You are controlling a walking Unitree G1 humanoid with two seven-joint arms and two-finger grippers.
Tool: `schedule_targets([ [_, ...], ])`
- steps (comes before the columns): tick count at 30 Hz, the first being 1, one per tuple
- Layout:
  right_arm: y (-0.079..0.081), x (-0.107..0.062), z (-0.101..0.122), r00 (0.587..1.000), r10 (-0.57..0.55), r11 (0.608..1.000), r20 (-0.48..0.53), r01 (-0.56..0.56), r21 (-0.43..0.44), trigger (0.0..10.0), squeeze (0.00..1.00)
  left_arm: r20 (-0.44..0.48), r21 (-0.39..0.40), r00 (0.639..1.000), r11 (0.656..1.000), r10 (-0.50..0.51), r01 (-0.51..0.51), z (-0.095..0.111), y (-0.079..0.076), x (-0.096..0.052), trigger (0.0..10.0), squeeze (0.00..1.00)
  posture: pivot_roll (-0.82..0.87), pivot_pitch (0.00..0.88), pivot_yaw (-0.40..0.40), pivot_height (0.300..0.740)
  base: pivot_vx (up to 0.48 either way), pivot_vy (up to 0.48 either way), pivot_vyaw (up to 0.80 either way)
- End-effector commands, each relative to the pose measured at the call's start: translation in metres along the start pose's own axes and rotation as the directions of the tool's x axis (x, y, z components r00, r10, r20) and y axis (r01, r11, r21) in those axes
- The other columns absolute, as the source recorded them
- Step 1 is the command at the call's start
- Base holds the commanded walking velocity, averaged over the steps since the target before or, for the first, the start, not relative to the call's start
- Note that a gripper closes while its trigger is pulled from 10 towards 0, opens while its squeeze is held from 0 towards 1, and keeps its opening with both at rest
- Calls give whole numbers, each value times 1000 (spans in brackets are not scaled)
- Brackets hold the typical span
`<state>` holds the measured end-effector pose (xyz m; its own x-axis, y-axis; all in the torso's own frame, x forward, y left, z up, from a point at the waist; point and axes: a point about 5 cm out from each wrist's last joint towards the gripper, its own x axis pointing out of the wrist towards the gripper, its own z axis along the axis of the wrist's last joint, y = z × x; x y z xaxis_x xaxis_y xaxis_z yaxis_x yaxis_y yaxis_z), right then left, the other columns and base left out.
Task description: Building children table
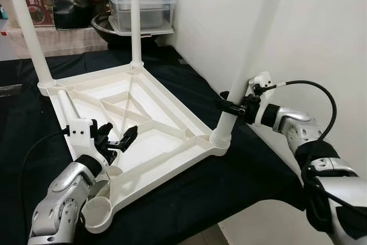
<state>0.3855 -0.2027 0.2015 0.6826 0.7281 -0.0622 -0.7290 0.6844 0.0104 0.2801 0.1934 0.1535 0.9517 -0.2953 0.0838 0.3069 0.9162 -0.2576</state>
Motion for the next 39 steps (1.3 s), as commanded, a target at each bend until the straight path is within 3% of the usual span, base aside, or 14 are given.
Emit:
schedule_targets([
  [1,-8,0,-9,980,-196,980,-16,197,28,0,0,2,18,1000,1000,-14,14,0,-3,1,10000,0,6,0,-130,740,0,0,0],
  [6,-13,3,-19,921,-385,920,-59,388,49,0,0,4,17,1000,1000,-15,15,1,-3,1,10000,0,9,0,-132,740,0,0,0],
  [7,-13,10,-30,763,-633,749,-130,647,146,0,0,3,16,1000,1000,-12,12,1,-2,-1,10000,0,4,0,-124,740,0,0,0],
  [8,-13,10,-30,763,-633,749,-130,647,146,0,0,3,16,1000,1000,-12,12,1,-2,-1,10000,0,4,0,-124,740,0,0,0],
  [10,1,22,-37,628,-761,613,-165,778,135,0,0,0,13,1000,1000,-10,10,0,-3,-2,10000,0,-2,0,-111,740,0,0,0],
  [17,71,69,-26,714,-691,683,-114,697,219,549,0,1,-3,1000,1000,-28,28,0,-6,4,10000,0,-15,0,-99,740,0,0,0],
  [18,84,79,-19,756,-649,725,-87,648,232,10000,0,3,-1,1000,1000,-29,29,0,-6,6,10000,0,-15,0,-99,740,0,0,0],
  [19,94,85,-15,783,-619,751,-66,615,240,10000,0,4,1,1000,1000,-29,29,1,-6,6,10000,0,-15,0,-99,740,0,0,0],
  [20,98,87,-10,796,-604,766,-39,593,249,10000,953,5,1,1000,1000,-29,29,1,-6,7,10000,0,-13,0,-103,740,0,0,0],
  [23,100,85,-2,794,-607,764,-19,590,259,10000,1000,8,1,1000,1000,-28,28,1,-5,7,10000,0,-17,0,-106,740,0,0,0],
  [29,98,70,28,879,-471,859,81,435,272,10000,1000,7,-8,1000,1000,-23,24,-2,-6,4,10000,0,-25,0,-108,740,0,0,0],
  [30,96,62,36,939,-300,919,171,237,316,10000,0,7,-10,1000,1000,-24,24,-2,-6,4,10000,0,-27,0,-109,740,0,0,0],
  [32,87,37,38,949,27,972,313,-97,212,10000,0,7,-14,1000,1000,-26,26,-3,-7,5,10000,0,-29,0,-109,740,0,0,0],
  [39,69,26,-4,980,159,978,121,-173,114,10000,0,11,-11,999,999,-32,32,-2,-7,7,10000,0,-16,0,-121,740,0,0,0],
])
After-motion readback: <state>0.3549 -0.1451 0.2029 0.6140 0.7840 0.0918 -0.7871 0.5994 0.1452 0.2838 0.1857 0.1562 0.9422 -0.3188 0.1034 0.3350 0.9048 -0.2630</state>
